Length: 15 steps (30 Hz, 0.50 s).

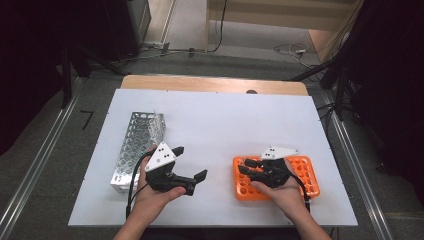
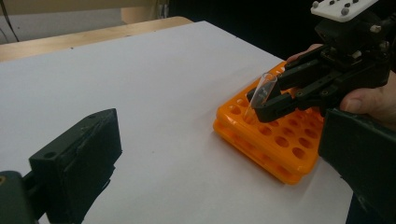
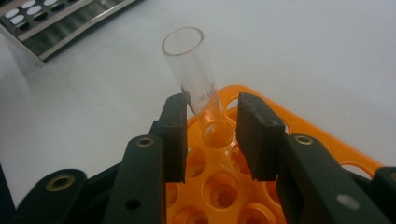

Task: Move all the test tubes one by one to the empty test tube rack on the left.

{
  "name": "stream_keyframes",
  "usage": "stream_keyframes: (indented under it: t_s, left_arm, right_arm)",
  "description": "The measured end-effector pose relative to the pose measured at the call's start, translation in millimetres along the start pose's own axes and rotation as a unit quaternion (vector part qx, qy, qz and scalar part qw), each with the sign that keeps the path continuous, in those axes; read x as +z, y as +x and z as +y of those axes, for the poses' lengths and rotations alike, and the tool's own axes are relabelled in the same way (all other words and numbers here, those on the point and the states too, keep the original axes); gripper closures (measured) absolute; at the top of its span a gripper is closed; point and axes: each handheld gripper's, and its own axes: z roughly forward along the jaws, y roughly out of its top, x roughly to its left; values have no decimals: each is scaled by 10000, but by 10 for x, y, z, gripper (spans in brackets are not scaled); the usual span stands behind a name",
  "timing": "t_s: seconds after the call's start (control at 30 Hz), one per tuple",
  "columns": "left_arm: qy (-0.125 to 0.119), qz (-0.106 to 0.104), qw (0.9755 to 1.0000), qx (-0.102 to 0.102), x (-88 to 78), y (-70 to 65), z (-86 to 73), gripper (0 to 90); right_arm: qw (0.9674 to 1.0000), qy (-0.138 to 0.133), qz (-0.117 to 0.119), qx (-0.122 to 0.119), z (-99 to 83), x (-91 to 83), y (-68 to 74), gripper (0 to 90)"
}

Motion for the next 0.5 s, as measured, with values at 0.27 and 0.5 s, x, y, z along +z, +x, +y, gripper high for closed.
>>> stream_keyframes:
  t_s: [0.27, 0.5]
  left_arm:
    - [47, -35, 10000, 35, 27, -29, -4, 0]
    - [60, -51, 10000, 51, 44, -49, -8, 0]
  right_arm:
    - [9995, 168, -250, -123, 12, 43, 54, 706]
    - [9988, 164, -427, -196, 8, 46, 80, 736]
